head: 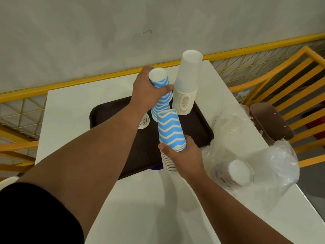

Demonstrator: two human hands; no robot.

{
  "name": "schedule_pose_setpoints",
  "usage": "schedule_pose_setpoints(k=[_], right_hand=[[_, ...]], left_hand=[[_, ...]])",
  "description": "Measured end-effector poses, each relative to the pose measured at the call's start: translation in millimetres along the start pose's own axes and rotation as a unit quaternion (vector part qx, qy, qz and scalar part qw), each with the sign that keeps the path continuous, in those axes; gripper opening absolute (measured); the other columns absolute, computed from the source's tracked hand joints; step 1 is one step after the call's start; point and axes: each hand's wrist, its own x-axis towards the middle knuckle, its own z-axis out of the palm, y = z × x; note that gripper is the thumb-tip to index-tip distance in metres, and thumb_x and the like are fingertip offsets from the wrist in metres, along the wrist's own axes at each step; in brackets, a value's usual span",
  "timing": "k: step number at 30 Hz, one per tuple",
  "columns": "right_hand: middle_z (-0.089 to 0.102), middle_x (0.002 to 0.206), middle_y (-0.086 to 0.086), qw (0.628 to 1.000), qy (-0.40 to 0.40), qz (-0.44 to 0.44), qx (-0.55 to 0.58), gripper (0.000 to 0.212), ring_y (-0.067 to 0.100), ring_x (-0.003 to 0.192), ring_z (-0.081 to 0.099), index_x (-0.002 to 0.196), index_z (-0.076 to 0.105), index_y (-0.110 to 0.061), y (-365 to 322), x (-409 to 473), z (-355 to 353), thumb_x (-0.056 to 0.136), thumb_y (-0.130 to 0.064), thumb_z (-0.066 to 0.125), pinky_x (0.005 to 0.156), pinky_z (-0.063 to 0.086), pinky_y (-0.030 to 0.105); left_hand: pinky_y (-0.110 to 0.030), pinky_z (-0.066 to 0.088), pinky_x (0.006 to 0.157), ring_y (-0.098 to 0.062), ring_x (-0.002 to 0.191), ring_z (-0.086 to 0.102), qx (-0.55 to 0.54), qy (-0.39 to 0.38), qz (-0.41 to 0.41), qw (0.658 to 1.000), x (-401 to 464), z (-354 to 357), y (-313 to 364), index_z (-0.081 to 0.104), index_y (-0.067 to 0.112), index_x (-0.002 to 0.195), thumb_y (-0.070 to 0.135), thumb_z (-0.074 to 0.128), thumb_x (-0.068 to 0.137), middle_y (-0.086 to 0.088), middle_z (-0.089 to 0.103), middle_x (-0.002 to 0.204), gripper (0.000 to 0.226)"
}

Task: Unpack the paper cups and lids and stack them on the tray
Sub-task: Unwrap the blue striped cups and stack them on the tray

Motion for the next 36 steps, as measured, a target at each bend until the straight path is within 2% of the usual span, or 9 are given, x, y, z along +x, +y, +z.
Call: schedule_pose_setpoints(k=[4, 8, 13, 15, 18, 20, 25, 31, 36], right_hand=[[0.067, 0.095, -0.015, 1.0, 0.002, 0.0, 0.005, 0.065, 0.001, 0.082, 0.067, 0.113, 0.057, -0.025, 2, 2, 1, 0.061, -0.056, 0.083, 0.068, 0.052, 0.015], [0.066, 0.097, -0.015, 1.0, -0.007, -0.003, 0.006, 0.067, 0.003, 0.083, 0.067, 0.115, 0.056, -0.025, 1, 3, 2, 0.062, -0.057, 0.081, 0.067, 0.052, 0.013], [0.069, 0.095, -0.015, 0.999, -0.023, 0.0, 0.046, 0.079, -0.002, 0.081, 0.067, 0.112, 0.059, -0.024, -6, 1, 2, 0.048, -0.066, 0.075, 0.064, 0.051, 0.011], [0.071, 0.095, -0.013, 0.997, -0.039, 0.003, 0.064, 0.078, -0.001, 0.082, 0.069, 0.11, 0.061, -0.025, -8, 1, 2, 0.045, -0.066, 0.076, 0.071, 0.056, 0.018], [0.073, 0.095, -0.009, 0.993, -0.085, 0.004, 0.076, 0.078, 0.005, 0.085, 0.071, 0.105, 0.063, -0.025, -11, 1, 1, 0.042, -0.067, 0.08, 0.082, 0.059, 0.033], [0.074, 0.096, -0.008, 0.991, -0.118, -0.003, 0.064, 0.074, 0.007, 0.087, 0.071, 0.104, 0.063, -0.025, -12, -1, 3, 0.044, -0.062, 0.086, 0.084, 0.059, 0.035], [0.07, 0.091, -0.014, 0.995, -0.086, -0.042, 0.009, 0.05, 0.0, 0.081, 0.068, 0.1, 0.06, -0.028, -15, -3, 6, 0.062, -0.045, 0.088, 0.073, 0.054, 0.018], [0.069, 0.089, -0.012, 0.998, -0.045, -0.035, -0.026, 0.055, 0.001, 0.079, 0.066, 0.103, 0.061, -0.023, -7, -3, 3, 0.061, -0.046, 0.088, 0.069, 0.052, 0.018], [0.067, 0.092, -0.013, 0.999, -0.049, -0.006, 0.004, 0.055, 0.001, 0.08, 0.066, 0.107, 0.058, -0.025, -3, -2, 4, 0.064, -0.045, 0.086, 0.065, 0.05, 0.013]], left_hand=[[-0.038, 0.053, 0.092, -0.017, 0.104, 0.059, 0.059, -0.03, -0.014, 0.998, -1, 10, -18, 0.052, 0.017, 0.12, 0.042, 0.089, 0.064, -0.001, 0.06, 0.116, 0.072], [-0.032, 0.05, 0.094, -0.016, 0.111, 0.056, 0.067, -0.051, -0.057, 0.995, -5, 8, -17, 0.047, 0.018, 0.129, 0.044, 0.086, 0.067, -0.001, 0.056, 0.126, 0.078], [-0.02, 0.05, 0.084, -0.005, 0.102, 0.059, -0.053, 0.046, -0.075, 0.995, -34, -16, 16, 0.053, 0.022, 0.121, 0.051, 0.068, 0.085, 0.009, 0.06, 0.116, 0.049], [-0.016, 0.049, 0.079, -0.004, 0.096, 0.062, -0.083, 0.006, -0.098, 0.992, -61, -23, 20, 0.055, 0.023, 0.116, 0.047, 0.066, 0.087, 0.01, 0.063, 0.108, 0.04], [-0.029, 0.058, 0.082, -0.009, 0.097, 0.068, -0.123, -0.098, -0.148, 0.976, -95, -23, 15, 0.055, 0.026, 0.119, 0.039, 0.074, 0.082, 0.008, 0.066, 0.11, 0.044], [-0.036, 0.06, 0.083, -0.012, 0.095, 0.07, -0.135, -0.088, -0.172, 0.972, -104, -22, 15, 0.054, 0.024, 0.121, 0.038, 0.075, 0.082, 0.004, 0.067, 0.112, 0.046], [-0.026, 0.058, 0.08, -0.008, 0.092, 0.067, -0.106, -0.03, -0.182, 0.977, -107, -16, 26, 0.051, 0.025, 0.118, 0.041, 0.072, 0.084, 0.006, 0.065, 0.108, 0.044], [-0.028, 0.056, 0.084, -0.005, 0.091, 0.067, -0.112, 0.051, -0.091, 0.988, -66, -27, 41, 0.05, 0.026, 0.119, 0.045, 0.074, 0.082, 0.008, 0.064, 0.104, 0.048], [-0.032, 0.055, 0.089, -0.014, 0.097, 0.064, -0.07, 0.033, 0.001, 0.997, -11, -29, 40, 0.048, 0.019, 0.123, 0.036, 0.079, 0.077, 0.005, 0.06, 0.108, 0.058]])
